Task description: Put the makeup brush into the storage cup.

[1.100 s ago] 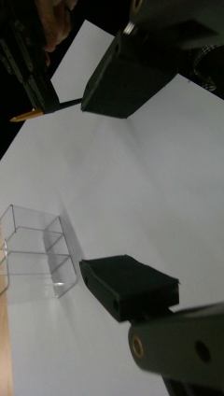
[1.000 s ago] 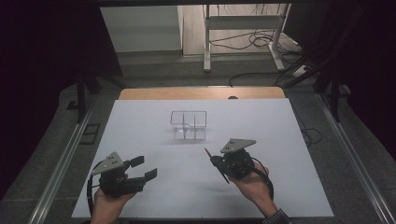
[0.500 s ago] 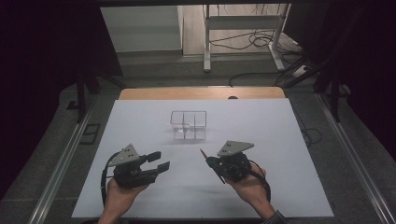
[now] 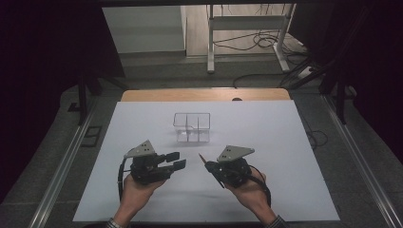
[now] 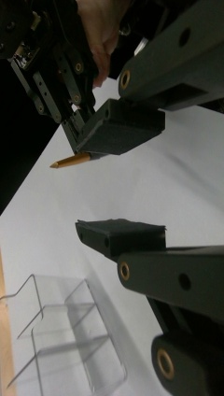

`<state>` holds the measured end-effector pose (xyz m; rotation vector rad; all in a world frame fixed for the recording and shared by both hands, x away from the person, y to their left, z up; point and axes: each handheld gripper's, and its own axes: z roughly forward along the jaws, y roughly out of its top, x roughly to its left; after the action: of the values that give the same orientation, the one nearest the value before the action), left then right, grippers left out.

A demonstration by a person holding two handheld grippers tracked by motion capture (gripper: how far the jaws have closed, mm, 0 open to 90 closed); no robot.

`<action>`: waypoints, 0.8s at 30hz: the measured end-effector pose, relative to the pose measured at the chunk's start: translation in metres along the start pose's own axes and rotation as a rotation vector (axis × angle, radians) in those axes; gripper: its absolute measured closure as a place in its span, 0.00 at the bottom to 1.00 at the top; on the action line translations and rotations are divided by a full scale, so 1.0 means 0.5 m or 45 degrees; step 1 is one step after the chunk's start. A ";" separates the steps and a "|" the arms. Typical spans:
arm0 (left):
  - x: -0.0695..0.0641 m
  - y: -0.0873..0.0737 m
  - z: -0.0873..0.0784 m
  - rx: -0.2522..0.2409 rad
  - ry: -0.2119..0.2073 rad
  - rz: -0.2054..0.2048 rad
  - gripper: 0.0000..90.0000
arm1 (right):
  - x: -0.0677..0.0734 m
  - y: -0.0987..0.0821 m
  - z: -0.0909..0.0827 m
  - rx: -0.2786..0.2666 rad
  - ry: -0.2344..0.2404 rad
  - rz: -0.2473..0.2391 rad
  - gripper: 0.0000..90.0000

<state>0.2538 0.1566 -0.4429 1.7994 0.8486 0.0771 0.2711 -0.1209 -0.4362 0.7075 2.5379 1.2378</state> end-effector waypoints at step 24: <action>0.011 0.004 0.086 0.050 -0.202 -0.189 0.78 | 0.021 0.004 0.017 -0.018 -0.032 -0.074 0.93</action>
<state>0.2777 0.1252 -0.4607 1.7480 0.8715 -0.1770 0.2661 -0.1085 -0.4401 0.6376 2.5082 1.2191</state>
